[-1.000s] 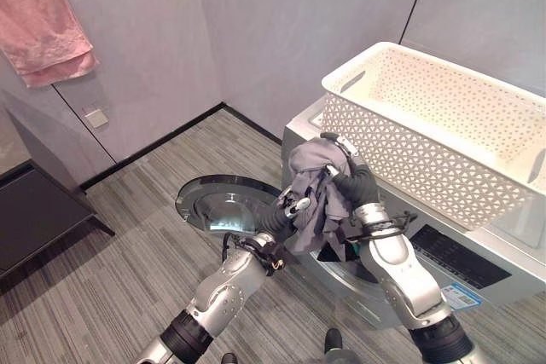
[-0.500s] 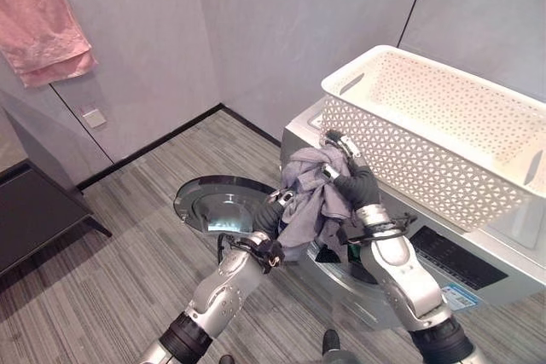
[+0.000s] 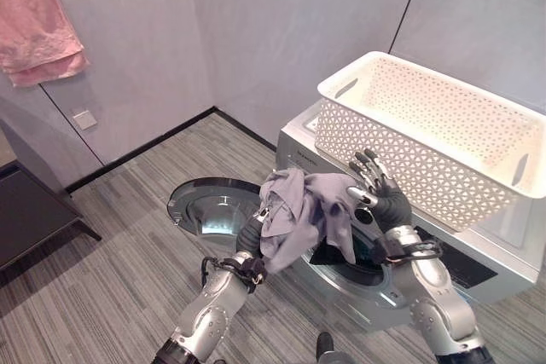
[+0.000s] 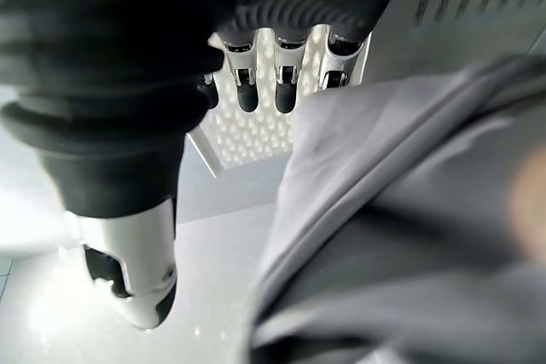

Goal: Grab the laundry basket,head to the washer,open it,put in the laundry and shut it.

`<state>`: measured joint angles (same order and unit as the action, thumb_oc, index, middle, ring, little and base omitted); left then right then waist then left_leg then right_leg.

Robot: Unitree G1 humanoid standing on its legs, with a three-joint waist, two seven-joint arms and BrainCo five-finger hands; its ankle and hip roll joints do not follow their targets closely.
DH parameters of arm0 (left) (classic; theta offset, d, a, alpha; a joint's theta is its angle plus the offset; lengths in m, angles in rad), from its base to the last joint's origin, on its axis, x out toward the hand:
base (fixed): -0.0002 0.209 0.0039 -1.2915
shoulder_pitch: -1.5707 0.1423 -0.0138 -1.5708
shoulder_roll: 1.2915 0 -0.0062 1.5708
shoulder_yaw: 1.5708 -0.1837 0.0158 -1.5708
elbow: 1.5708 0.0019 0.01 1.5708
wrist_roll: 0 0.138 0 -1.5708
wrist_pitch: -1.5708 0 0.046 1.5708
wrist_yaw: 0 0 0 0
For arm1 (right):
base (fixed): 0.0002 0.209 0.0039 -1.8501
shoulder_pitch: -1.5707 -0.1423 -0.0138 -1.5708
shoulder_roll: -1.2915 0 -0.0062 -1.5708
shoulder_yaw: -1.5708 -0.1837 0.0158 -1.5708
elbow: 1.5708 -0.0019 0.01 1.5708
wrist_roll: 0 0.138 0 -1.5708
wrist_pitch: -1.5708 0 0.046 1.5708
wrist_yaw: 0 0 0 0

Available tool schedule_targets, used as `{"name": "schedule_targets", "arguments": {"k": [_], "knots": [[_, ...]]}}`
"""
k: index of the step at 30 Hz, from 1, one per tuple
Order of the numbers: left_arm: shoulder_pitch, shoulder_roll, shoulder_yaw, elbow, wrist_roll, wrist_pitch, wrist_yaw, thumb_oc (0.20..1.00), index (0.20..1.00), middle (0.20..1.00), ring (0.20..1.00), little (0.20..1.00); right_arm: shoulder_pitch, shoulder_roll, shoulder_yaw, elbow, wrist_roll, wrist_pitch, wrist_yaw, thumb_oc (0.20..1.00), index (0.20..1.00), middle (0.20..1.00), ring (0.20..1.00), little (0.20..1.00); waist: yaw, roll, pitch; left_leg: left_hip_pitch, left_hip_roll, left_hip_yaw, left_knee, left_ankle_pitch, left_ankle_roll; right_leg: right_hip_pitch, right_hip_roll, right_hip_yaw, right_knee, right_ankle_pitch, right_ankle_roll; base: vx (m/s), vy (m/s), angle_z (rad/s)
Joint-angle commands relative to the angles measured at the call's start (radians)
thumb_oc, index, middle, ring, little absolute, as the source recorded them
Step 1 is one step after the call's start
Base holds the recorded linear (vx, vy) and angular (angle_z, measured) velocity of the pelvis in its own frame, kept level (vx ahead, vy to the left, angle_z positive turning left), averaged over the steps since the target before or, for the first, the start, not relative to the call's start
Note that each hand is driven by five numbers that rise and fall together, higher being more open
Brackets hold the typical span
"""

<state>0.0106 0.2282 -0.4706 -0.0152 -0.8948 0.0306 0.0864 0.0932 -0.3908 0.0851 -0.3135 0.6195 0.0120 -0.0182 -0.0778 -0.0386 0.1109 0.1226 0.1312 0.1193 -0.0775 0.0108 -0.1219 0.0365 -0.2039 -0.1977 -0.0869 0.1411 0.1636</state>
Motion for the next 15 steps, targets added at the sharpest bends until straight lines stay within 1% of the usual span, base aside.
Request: {"name": "schedule_targets", "arguments": {"k": [1, 4, 6, 11, 15], "knots": [[-0.012, -0.010, 0.039, -0.009, 0.023, -0.028, -0.082, 0.200, 0.200, 0.200, 0.200, 0.200, -0.023, -0.028, -0.070, -0.100, 0.101, -0.111, 0.074, 1.000, 1.000, 1.000, 1.000, 1.000, -0.011, 0.000, -0.036, -0.053, 0.064, 0.044, 0.056, -0.045, -0.003, -0.043, -0.051, 0.027, 0.162, -0.164, 0.042, 0.00, 0.000, 0.00], [0.007, -0.008, 0.050, -0.007, 0.026, -0.030, -0.088, 0.200, 0.200, 0.200, 0.200, 0.200, -0.010, -0.035, -0.089, -0.113, 0.117, -0.114, 0.087, 1.000, 1.000, 1.000, 1.000, 1.000, -0.014, -0.001, -0.039, -0.048, 0.067, 0.048, 0.055, -0.046, -0.004, -0.041, -0.049, 0.028, 0.161, -0.165, 0.042, 0.00, -0.011, -0.03], [0.024, -0.008, 0.062, -0.004, 0.031, -0.033, -0.101, 0.200, 0.200, 0.200, 0.200, 0.200, 0.005, -0.045, -0.138, -0.130, 0.125, -0.123, 0.109, 1.000, 1.000, 1.000, 1.000, 1.000, -0.020, -0.001, -0.042, -0.049, 0.070, 0.051, 0.058, -0.047, -0.006, -0.041, -0.046, 0.028, 0.158, -0.166, 0.041, 0.01, -0.020, -0.10], [0.037, -0.010, 0.062, 0.003, 0.025, -0.032, -0.110, 0.200, 0.200, 0.200, 0.200, 0.200, 0.030, -0.041, -0.209, -0.146, 0.157, -0.151, 0.108, 1.000, 1.000, 1.000, 1.000, 1.000, -0.032, -0.002, -0.044, -0.044, 0.076, 0.061, 0.055, -0.048, -0.007, -0.046, -0.039, 0.034, 0.159, -0.166, 0.042, 0.01, -0.016, -0.10], [0.034, -0.009, 0.057, 0.007, 0.021, -0.032, -0.113, 0.200, 0.200, 0.200, 0.200, 0.200, 0.043, -0.040, -0.244, -0.155, 0.165, -0.165, 0.104, 1.000, 1.000, 1.000, 1.000, 1.000, -0.043, -0.002, -0.044, -0.041, 0.080, 0.068, 0.053, -0.048, -0.008, -0.052, -0.033, 0.041, 0.161, -0.168, 0.042, 0.00, -0.013, -0.03]]}}
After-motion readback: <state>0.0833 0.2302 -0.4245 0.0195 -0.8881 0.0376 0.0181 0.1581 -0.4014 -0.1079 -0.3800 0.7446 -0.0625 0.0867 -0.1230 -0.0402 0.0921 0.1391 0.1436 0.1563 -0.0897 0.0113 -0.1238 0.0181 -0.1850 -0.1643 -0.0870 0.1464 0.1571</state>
